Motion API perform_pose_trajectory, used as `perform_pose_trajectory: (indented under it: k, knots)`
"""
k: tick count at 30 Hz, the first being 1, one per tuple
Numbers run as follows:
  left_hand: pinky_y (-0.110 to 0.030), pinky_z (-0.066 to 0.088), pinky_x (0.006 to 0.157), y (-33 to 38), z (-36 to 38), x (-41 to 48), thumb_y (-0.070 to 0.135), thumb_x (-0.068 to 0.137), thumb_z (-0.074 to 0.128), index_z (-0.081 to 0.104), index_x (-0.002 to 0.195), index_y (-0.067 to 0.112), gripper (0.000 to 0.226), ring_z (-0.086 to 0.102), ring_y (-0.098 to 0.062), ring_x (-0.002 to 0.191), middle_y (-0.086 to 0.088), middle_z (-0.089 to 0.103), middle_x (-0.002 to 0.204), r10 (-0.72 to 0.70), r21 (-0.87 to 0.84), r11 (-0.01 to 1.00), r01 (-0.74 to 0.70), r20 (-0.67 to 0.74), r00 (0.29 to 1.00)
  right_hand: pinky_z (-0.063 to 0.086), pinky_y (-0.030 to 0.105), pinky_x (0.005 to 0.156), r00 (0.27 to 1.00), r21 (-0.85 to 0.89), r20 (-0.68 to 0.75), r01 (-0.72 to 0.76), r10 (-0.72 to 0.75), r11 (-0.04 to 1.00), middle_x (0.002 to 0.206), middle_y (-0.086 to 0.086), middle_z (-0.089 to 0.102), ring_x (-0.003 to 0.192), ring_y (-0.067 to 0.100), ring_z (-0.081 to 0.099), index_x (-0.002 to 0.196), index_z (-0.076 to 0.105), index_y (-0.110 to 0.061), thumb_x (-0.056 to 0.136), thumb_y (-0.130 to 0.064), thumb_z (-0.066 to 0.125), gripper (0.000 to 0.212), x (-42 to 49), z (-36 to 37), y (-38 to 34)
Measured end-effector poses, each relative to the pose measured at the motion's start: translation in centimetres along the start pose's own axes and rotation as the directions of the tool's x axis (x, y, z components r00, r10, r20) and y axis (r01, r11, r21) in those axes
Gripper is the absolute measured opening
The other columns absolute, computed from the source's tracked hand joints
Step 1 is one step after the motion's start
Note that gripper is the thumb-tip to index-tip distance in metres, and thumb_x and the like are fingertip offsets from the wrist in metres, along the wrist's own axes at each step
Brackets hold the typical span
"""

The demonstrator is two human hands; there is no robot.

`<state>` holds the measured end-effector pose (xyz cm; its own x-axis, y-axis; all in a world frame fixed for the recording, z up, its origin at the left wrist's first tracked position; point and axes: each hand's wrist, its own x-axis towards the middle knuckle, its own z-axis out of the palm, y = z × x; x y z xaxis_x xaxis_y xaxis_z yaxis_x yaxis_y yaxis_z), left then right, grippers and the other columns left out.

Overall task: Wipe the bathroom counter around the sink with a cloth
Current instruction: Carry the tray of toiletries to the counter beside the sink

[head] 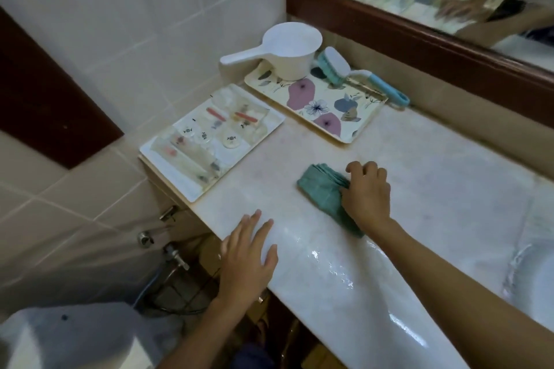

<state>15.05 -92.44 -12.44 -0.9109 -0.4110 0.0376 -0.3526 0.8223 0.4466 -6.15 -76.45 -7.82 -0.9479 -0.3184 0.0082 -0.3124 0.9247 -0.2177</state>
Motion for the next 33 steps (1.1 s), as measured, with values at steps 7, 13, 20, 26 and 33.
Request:
perform_pose_trajectory:
  k: [7,13,20,26,33]
  knots:
    - [-0.037,0.014,0.111,0.6,-0.9,0.1,0.051,0.091,0.039,0.042,0.142,0.039,0.052,0.015,-0.005,0.144,0.018,0.022,0.157,-0.059,-0.047,0.997,0.063,0.083,0.995,0.03,0.035,0.06,0.973,-0.076,0.048,0.228,-0.225,0.971,0.089,0.009,0.054,0.081,0.031,0.046,0.095,0.063,-0.007,0.076,-0.004,0.055,0.02,-0.6,0.9,-0.9]
    - [-0.014,0.035,0.104,-0.6,-4.2,2.2,0.02,0.089,0.063,0.062,0.115,0.035,0.03,0.043,0.003,0.123,0.028,0.044,0.131,-0.203,-0.428,0.883,0.192,0.021,0.979,0.037,0.038,0.065,0.991,0.023,-0.007,0.134,-0.134,0.991,0.095,0.015,0.056,0.088,0.036,0.047,0.099,0.067,-0.003,0.076,-0.006,0.057,0.026,1.4,-0.1,-6.1]
    - [-0.03,0.043,0.089,-6.9,-10.3,7.2,0.01,0.084,0.069,0.056,0.116,0.032,0.04,0.049,-0.014,0.115,0.006,0.046,0.129,-0.679,-0.637,0.58,0.507,-0.036,0.733,0.044,0.04,0.082,0.973,0.241,-0.04,0.231,-0.228,0.943,0.113,0.016,0.055,0.106,0.035,0.05,0.113,0.063,-0.001,0.085,-0.011,0.058,0.03,9.1,0.8,-15.9]
    - [-0.024,0.046,0.075,-11.2,-11.6,12.5,0.009,0.087,0.065,0.043,0.139,0.02,0.057,0.057,-0.013,0.104,-0.002,0.054,0.131,-0.804,-0.776,0.23,0.587,0.189,0.564,0.041,0.041,0.087,0.99,0.162,0.048,0.124,-0.133,0.979,0.123,0.017,0.05,0.113,0.034,0.045,0.124,0.052,-0.001,0.089,-0.022,0.05,0.041,16.4,2.6,-21.4]
    - [-0.038,0.055,0.081,-12.6,-10.8,14.6,0.003,0.084,0.06,0.056,0.123,0.019,0.042,0.063,-0.015,0.092,-0.001,0.063,0.11,-0.804,-0.734,0.224,0.641,0.232,0.547,0.041,0.044,0.09,0.996,0.161,0.092,0.006,-0.021,0.987,0.123,0.019,0.051,0.114,0.038,0.044,0.126,0.051,-0.002,0.091,-0.024,0.046,0.042,18.1,3.5,-22.6]
